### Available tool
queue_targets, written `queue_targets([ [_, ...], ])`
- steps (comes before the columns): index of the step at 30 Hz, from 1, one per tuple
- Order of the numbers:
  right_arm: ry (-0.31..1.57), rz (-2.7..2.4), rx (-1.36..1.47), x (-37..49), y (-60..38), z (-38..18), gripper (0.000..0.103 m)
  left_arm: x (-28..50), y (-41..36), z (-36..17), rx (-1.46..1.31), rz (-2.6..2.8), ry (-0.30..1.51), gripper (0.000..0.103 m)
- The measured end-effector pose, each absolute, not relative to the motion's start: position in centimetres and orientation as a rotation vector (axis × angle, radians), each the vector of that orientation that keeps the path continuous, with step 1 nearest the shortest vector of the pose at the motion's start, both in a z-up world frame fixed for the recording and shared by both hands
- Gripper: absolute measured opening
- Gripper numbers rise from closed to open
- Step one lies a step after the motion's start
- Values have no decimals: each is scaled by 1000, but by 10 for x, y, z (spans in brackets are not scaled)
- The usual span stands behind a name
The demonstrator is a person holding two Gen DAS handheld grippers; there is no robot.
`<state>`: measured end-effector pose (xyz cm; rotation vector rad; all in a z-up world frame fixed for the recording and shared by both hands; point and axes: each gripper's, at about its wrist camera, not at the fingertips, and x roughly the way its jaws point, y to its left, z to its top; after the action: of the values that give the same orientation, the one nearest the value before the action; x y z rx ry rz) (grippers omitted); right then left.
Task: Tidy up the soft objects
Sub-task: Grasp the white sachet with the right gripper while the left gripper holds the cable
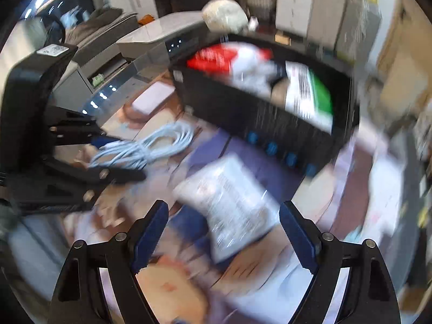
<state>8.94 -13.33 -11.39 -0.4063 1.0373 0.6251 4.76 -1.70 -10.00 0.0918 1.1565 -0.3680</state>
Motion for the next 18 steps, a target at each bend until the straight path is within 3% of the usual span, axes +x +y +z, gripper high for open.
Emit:
queue_targets([
  [9,1264,707,-219,101,-143,-129,87,48,-17,-100,95,-363,1153,35],
  [12,1245,690,-233,90,-149,-126,87,48,-18,-100,101,-358,1152,35],
  [13,1224,666,-260,90,-147,-125,87,48,-19,-100,106,-356,1151,37],
  [15,1203,642,-294,93,-143,-126,87,50,-20,-101,112,-353,1148,50],
  [18,1179,651,-354,96,-128,-134,87,52,-25,-102,124,-343,1145,52],
])
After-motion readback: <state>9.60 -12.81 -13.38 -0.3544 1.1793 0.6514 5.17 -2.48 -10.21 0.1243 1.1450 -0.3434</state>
